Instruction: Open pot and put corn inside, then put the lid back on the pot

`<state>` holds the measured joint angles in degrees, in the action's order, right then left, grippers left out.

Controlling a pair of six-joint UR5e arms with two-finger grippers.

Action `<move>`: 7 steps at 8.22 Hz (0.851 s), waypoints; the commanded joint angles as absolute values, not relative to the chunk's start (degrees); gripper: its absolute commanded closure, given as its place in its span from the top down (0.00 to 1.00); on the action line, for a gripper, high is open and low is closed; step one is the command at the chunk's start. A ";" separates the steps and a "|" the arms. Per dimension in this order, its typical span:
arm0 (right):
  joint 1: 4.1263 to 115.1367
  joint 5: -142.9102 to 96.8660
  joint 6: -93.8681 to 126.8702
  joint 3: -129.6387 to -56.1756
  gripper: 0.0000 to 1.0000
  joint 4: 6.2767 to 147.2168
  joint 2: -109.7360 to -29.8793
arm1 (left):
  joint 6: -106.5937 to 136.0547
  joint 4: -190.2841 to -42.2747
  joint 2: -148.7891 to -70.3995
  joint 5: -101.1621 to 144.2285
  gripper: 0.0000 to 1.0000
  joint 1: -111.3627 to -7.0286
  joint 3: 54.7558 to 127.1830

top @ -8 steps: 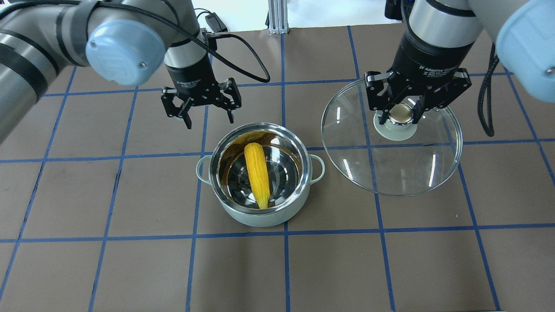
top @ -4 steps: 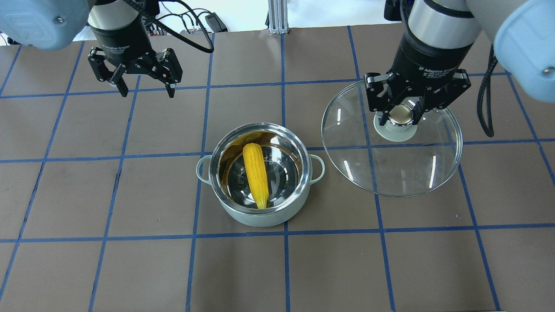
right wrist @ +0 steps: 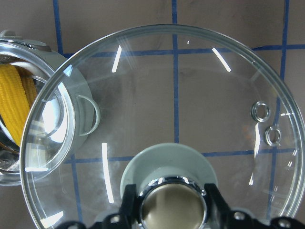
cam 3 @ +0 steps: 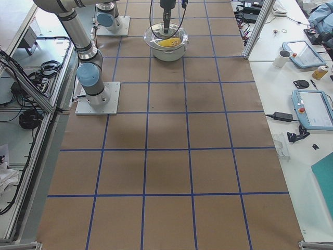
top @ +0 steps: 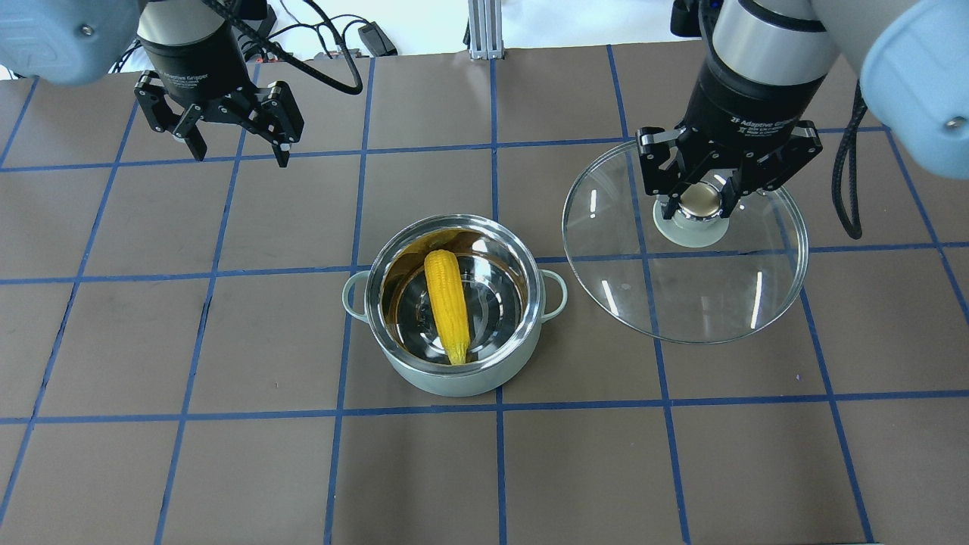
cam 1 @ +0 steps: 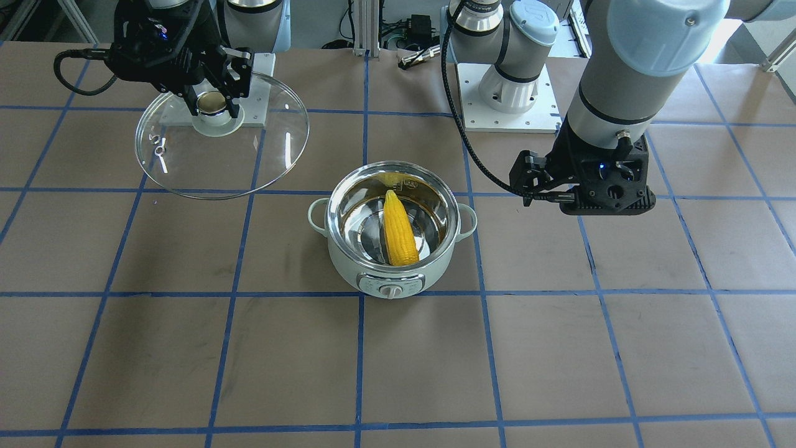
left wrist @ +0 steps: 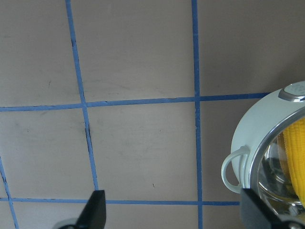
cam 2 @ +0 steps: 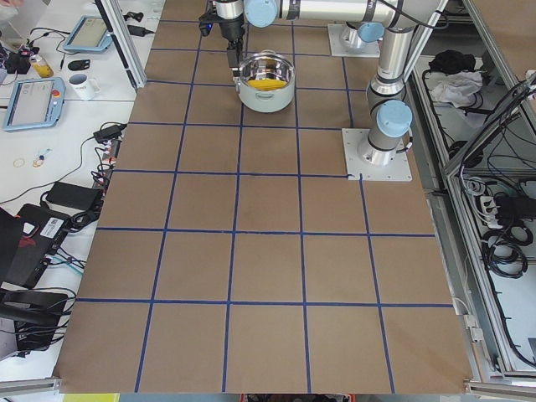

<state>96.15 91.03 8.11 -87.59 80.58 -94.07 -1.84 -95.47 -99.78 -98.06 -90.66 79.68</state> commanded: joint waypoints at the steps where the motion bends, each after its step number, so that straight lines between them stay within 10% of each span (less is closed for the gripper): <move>1: 96.24 90.88 8.87 -87.63 0.34 81.03 -93.61 | -1.93 -95.45 -98.97 -98.17 1.00 -90.70 80.15; 7: 103.43 90.44 20.18 -86.05 0.33 84.89 -88.17 | -1.84 -95.45 -98.79 -98.26 1.00 -90.70 80.33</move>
